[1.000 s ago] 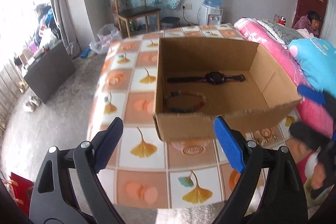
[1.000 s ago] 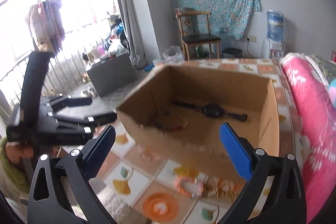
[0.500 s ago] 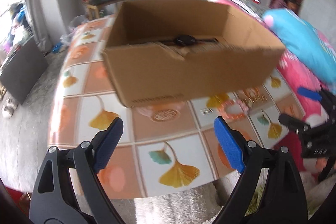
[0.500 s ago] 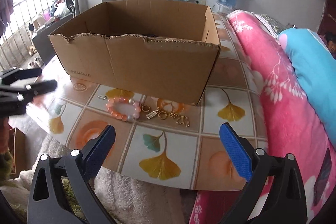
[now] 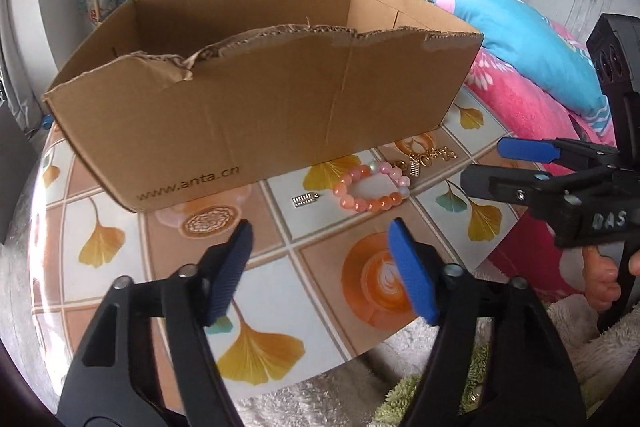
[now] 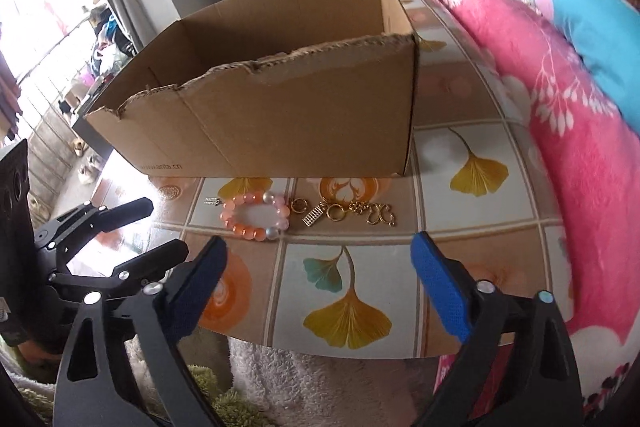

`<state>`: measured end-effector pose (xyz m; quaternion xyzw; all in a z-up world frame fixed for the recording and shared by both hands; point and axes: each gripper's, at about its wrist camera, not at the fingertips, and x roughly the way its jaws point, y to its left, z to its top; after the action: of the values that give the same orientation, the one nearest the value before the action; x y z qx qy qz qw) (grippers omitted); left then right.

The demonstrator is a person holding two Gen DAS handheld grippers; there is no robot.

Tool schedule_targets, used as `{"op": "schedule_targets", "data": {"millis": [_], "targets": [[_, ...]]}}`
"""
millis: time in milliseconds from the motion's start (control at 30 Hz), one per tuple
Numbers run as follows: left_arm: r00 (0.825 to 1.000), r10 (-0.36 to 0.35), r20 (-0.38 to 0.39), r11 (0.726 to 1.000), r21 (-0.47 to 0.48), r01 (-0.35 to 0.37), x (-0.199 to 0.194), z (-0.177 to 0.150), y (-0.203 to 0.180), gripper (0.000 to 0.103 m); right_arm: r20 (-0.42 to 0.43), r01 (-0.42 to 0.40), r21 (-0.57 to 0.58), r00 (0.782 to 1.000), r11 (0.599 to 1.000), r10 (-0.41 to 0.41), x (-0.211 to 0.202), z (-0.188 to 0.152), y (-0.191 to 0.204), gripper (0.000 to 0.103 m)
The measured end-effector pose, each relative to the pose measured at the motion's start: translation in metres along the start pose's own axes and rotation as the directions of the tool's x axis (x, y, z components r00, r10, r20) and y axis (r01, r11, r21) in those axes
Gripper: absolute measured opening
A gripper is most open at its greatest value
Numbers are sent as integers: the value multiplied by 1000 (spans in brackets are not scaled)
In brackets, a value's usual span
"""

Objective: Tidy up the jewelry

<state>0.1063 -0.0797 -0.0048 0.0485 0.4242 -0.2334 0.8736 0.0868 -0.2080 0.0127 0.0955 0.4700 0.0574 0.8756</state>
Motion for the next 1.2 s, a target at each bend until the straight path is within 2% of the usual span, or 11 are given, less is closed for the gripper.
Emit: {"op": "schedule_targets", "data": {"millis": [100, 267, 400, 500, 633, 833, 900, 1000, 1033, 1133, 1200], "targets": [[1000, -19, -1, 999, 29, 19, 5, 4, -4, 51, -11, -7, 17, 1000, 1000, 7, 4, 1, -3, 72], [1000, 11, 12, 997, 73, -12, 4, 9, -7, 37, 2, -26, 7, 1000, 1000, 26, 5, 4, -3, 54], [998, 55, 16, 998, 26, -56, -1, 11, 10, 27, 67, -49, -11, 996, 999, 50, -1, 24, -4, 49], [994, 106, 29, 994, -7, -106, -4, 15, 27, 22, 99, -82, -12, 992, 997, 83, -1, 40, -6, 42], [986, 156, 61, 987, -51, -153, -8, 27, 49, 20, 118, -100, -3, 988, 995, 100, 3, 53, -7, 38], [981, 179, 75, 983, -62, -175, 3, 40, 60, 18, 152, -132, 21, 980, 991, 128, 10, 63, -12, 37], [985, 155, 74, 987, -65, -150, 2, 43, 59, 18, 151, -141, 26, 979, 990, 136, 7, 61, -14, 37], [995, 51, 87, 998, -26, -49, -4, 39, 38, 19, 115, -142, 2, 983, 990, 141, 5, 48, -14, 37], [997, 3, 77, 1000, 6, -3, -4, 35, 25, 19, 97, -143, 1, 985, 990, 142, 6, 42, -14, 37], [996, -83, 21, 989, 128, 80, 6, 25, -15, 19, 22, -136, 3, 990, 991, 136, 13, 20, -14, 37], [997, -80, -20, 971, 225, 82, 16, 18, -39, 22, 0, -129, 10, 992, 992, 129, 15, 12, -16, 37]]}}
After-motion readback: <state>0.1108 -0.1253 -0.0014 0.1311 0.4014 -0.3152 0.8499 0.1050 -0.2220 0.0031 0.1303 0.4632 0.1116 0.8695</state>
